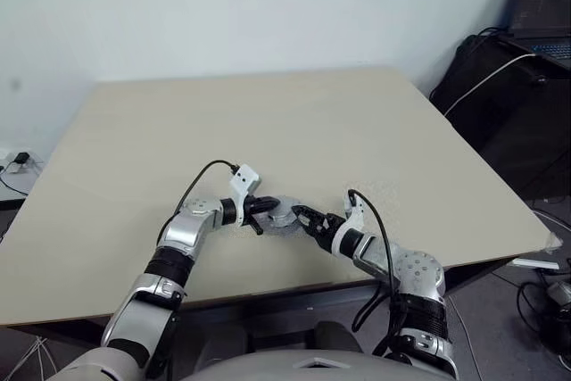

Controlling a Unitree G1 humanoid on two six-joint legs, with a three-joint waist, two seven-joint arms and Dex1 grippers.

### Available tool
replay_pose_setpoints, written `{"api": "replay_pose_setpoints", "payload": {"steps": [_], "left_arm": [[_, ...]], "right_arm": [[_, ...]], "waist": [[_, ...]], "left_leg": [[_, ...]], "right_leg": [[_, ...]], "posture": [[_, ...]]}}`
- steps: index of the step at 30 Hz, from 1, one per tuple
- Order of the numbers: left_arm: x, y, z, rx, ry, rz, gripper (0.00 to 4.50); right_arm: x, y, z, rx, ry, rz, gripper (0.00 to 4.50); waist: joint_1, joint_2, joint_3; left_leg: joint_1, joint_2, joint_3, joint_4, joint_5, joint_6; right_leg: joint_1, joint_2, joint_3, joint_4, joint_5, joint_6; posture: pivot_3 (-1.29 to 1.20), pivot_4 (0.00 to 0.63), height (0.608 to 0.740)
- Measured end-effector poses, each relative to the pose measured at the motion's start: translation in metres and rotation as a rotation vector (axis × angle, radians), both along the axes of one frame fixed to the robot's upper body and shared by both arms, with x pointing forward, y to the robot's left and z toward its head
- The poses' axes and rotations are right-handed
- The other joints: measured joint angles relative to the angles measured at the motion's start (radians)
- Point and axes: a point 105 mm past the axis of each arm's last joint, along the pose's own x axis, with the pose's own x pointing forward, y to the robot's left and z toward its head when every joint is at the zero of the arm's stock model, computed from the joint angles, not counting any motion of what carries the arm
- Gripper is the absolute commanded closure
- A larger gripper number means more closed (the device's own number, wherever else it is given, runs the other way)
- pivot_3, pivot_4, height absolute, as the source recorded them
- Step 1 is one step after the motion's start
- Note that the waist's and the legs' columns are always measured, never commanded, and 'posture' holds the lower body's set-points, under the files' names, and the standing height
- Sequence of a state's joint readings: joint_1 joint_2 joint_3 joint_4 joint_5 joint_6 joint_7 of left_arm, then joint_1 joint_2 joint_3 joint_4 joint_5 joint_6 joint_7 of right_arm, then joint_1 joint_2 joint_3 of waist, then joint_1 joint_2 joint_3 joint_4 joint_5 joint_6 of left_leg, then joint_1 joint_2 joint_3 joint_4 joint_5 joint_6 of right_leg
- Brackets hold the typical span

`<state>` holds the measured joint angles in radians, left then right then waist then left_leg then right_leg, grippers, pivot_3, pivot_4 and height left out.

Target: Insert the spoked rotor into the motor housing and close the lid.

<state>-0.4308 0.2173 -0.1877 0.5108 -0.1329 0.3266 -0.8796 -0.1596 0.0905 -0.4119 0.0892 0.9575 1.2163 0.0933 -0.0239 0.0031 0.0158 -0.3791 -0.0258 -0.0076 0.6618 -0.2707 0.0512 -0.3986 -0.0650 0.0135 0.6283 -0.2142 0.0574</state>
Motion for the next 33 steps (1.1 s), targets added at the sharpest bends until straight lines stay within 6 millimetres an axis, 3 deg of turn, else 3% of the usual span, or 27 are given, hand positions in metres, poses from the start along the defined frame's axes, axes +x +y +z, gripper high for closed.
{"api": "replay_pose_setpoints", "payload": {"steps": [4,33], "left_arm": [[0.0002,0.0013,0.0008,-0.002,-0.005,0.006,4.50],[-0.0092,0.0073,0.0040,-0.076,-0.026,0.077,4.50]], "right_arm": [[-0.0030,0.0013,-0.0020,-0.005,0.017,0.014,3.28],[-0.0094,0.0070,-0.0012,-0.030,-0.021,0.019,3.29]], "waist": [[0.001,0.000,0.000],[-0.003,0.001,0.000]], "left_leg": [[0.000,0.000,0.000,0.000,0.000,0.000],[-0.002,0.001,0.000,-0.001,0.000,0.000]], "right_leg": [[0.000,0.000,0.000,0.000,0.000,-0.001],[-0.002,-0.005,0.000,0.000,0.000,0.000]], "posture": [[0.00,0.000,0.740],[0.00,0.000,0.740]]}}
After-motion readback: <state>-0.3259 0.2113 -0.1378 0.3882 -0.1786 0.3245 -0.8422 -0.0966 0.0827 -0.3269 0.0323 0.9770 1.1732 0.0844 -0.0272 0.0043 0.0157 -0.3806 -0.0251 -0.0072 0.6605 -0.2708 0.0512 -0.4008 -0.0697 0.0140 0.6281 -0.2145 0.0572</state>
